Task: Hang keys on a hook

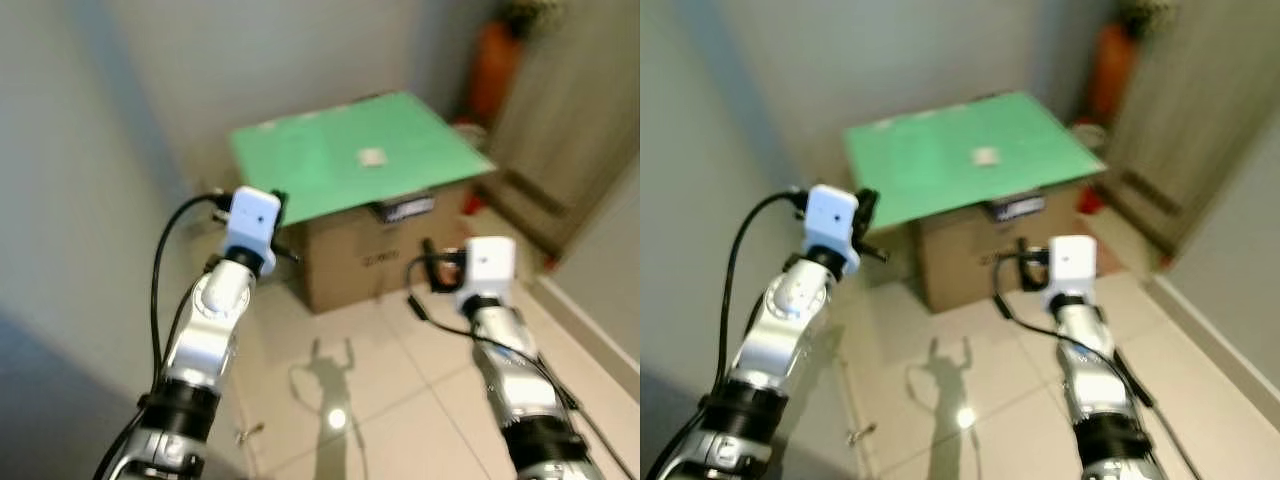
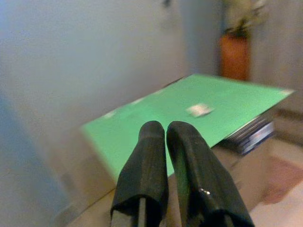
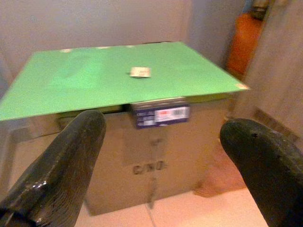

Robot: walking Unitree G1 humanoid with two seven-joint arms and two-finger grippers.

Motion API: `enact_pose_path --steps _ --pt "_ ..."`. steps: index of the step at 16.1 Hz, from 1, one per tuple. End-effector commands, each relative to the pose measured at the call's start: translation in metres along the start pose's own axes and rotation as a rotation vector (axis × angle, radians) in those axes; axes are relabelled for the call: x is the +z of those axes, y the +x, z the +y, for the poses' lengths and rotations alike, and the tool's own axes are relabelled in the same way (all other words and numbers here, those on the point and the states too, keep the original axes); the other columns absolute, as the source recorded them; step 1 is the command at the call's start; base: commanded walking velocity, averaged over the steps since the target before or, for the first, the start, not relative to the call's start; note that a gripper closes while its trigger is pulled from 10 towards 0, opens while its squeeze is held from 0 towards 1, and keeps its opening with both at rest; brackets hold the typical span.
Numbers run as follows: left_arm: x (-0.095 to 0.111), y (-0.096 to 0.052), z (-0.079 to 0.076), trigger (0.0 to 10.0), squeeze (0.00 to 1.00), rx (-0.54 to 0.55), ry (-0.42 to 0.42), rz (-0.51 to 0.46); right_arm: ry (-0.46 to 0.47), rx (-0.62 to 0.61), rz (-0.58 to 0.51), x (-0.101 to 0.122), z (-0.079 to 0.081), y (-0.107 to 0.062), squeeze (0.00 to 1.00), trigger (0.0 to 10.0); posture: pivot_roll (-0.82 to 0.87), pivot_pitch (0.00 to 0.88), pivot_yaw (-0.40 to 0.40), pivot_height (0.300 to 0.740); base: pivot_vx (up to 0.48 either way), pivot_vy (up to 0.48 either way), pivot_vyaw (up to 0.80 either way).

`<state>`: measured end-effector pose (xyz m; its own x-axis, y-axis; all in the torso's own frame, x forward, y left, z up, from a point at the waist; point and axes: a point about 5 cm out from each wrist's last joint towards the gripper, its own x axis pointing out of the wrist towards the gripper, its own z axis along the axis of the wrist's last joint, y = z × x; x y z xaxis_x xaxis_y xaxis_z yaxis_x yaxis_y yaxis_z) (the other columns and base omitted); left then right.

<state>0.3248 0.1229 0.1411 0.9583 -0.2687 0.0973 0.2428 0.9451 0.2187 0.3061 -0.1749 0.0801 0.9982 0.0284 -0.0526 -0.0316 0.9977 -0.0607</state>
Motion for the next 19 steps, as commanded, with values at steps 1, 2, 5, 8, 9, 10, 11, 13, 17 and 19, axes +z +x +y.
enact_pose_path --steps 1,2,5,8,9,10,11,13,17,19 --pt "-0.0056 -0.0043 0.0057 10.0 1.00 0.011 -0.005 0.026 0.009 0.036 -0.003 -0.0008 0.0102 -0.0001 0.00 10.0 -0.05 0.000 0.072 0.740 0.000 0.000 0.00" --pt "-0.0052 -0.0043 0.0056 10.0 1.00 0.010 -0.006 0.025 0.012 0.036 -0.005 -0.0005 0.0107 -0.0004 0.00 10.0 -0.05 0.000 0.071 0.740 0.000 0.000 0.00" --pt "-0.0059 -0.0020 0.0049 10.0 1.00 0.003 -0.013 0.035 0.018 0.035 -0.012 0.0014 0.0112 0.0016 0.00 10.0 -0.05 0.000 0.070 0.740 0.000 0.000 0.00" --pt "-0.0054 -0.0024 0.0028 10.0 1.00 0.006 -0.047 0.031 0.014 0.040 -0.015 0.0026 0.0101 0.0016 0.00 10.0 -0.05 0.000 0.063 0.740 0.000 0.000 0.00" --pt "-0.0054 -0.0025 0.0028 10.0 1.00 0.007 -0.048 0.031 0.014 0.040 -0.015 0.0026 0.0099 0.0016 0.00 10.0 -0.05 0.000 0.063 0.740 0.000 0.000 0.00" --pt "-0.0062 -0.0032 0.0033 10.0 1.00 0.011 -0.049 0.033 0.014 0.039 -0.015 0.0027 0.0094 0.0015 0.00 10.0 -0.05 0.000 0.062 0.740 0.000 0.000 0.00" --pt "-0.0069 -0.0038 0.0035 10.0 1.00 0.010 -0.045 0.032 0.012 0.039 -0.014 0.0027 0.0089 0.0012 0.00 10.0 -0.05 0.000 0.060 0.740 0.000 0.000 0.00" --pt "-0.0062 -0.0036 0.0029 10.0 1.00 0.001 -0.037 0.022 0.012 0.039 -0.013 0.0019 0.0096 0.0006 0.00 10.0 -0.05 0.000 0.061 0.740 0.000 0.000 0.00" --pt "-0.0019 -0.0016 0.0017 10.0 1.00 -0.018 -0.053 -0.007 0.012 0.039 -0.018 0.0020 0.0104 0.0002 0.00 10.0 -0.05 0.000 0.065 0.740 0.000 0.000 0.00" --pt "-0.0011 -0.0012 -0.0004 10.0 1.00 -0.032 -0.062 -0.010 0.012 0.039 -0.019 0.0020 0.0102 -0.0001 0.00 10.0 -0.05 0.000 0.065 0.740 0.000 0.000 0.00"
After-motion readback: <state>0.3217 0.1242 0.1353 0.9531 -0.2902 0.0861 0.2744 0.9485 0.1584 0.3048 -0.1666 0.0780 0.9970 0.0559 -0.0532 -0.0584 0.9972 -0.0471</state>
